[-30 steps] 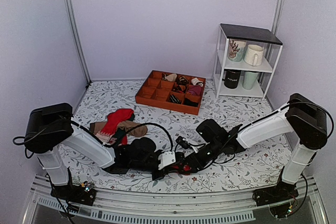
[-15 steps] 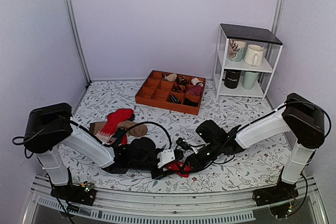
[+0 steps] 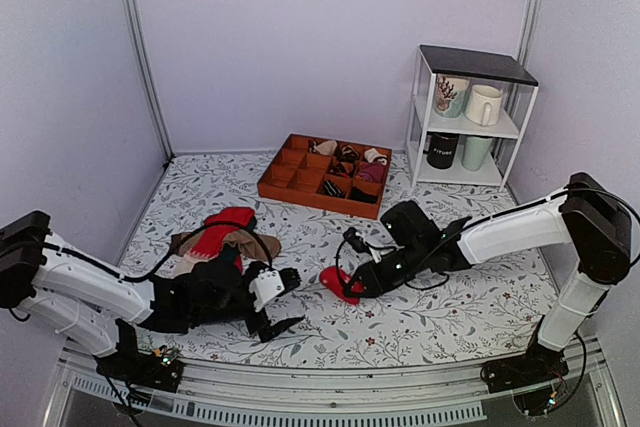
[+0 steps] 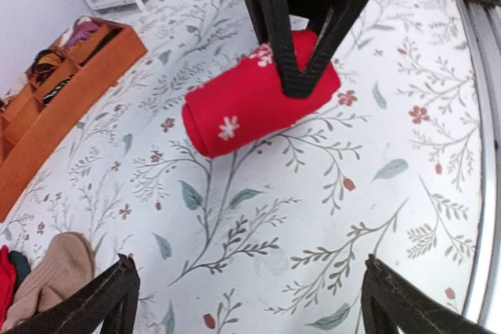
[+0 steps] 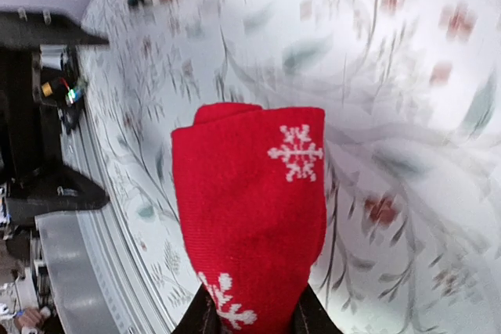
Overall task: Roll the socks
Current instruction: Pick up the sock from the center of the board, then move the storage box to the center of the board.
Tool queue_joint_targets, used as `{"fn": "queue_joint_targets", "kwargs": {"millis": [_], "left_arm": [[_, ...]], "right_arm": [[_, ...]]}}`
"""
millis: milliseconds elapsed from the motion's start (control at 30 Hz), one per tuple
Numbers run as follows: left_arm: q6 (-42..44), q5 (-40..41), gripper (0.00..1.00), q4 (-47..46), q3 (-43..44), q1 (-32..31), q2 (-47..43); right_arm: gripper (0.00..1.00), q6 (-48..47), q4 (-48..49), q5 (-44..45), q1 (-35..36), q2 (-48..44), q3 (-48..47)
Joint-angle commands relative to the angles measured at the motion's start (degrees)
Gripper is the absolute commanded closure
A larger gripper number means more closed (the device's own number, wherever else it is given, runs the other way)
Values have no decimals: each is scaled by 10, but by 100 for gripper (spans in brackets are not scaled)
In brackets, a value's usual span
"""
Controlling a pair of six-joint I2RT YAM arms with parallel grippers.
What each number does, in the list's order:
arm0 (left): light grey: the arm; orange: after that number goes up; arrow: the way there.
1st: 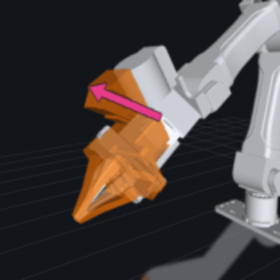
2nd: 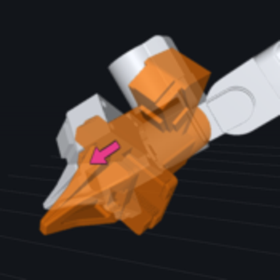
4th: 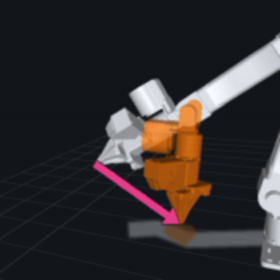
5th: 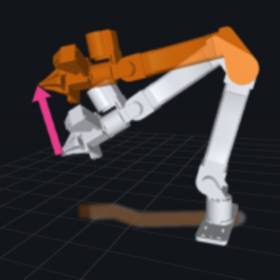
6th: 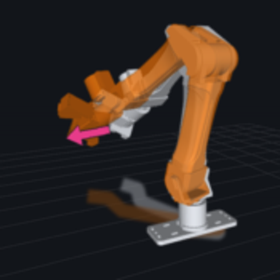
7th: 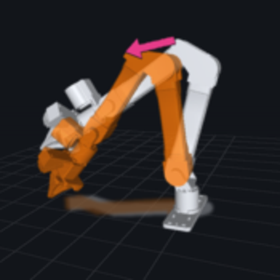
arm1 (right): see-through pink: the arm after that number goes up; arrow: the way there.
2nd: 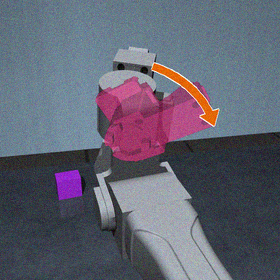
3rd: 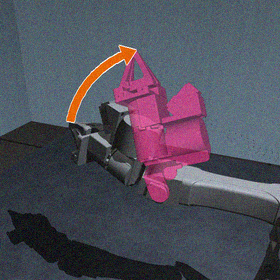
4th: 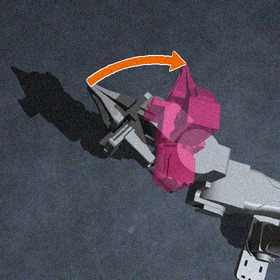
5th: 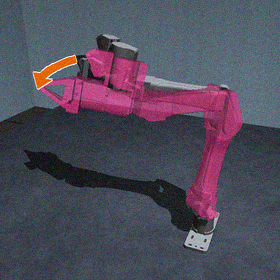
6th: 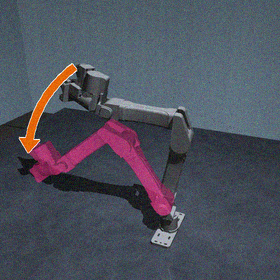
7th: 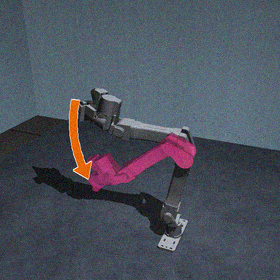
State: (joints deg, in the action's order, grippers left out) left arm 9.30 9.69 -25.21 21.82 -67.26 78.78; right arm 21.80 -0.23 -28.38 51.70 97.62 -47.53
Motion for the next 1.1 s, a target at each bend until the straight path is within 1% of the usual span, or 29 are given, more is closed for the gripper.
{"fn": "queue_joint_targets", "kwargs": {"millis": [0, 100, 233, 433, 567, 633, 833, 1000, 1067], "left_arm": [[-40, 37, 1, -3, -32, 30, -66], [-52, 38, 0, -17, -45, 50, -102], [-57, 45, 0, -5, -40, 73, -129], [-68, 67, 0, 13, -13, 86, -120], [-78, 83, 1, 11, -5, 95, -126], [-78, 76, 0, 4, -5, 100, -133], [-60, 60, 0, -13, -4, 112, -122], [-58, 51, 0, -12, 9, 116, -100], [-62, 50, 1, -13, 12, 117, -100]], "right_arm": [[100, -21, -33, 34, -27, -39, -91], [100, -41, -56, 40, -48, -13, -165], [100, -75, -84, 74, -73, 45, -274], [100, -115, -92, 137, -111, 174, -436], [100, -146, -97, 142, -119, 254, -533], [100, -170, -102, 155, -122, 289, -579], [100, -238, -106, 135, -132, 387, -681], [100, -236, -122, 124, -135, 452, -752], [100, -227, -122, 126, -135, 470, -767]]}}
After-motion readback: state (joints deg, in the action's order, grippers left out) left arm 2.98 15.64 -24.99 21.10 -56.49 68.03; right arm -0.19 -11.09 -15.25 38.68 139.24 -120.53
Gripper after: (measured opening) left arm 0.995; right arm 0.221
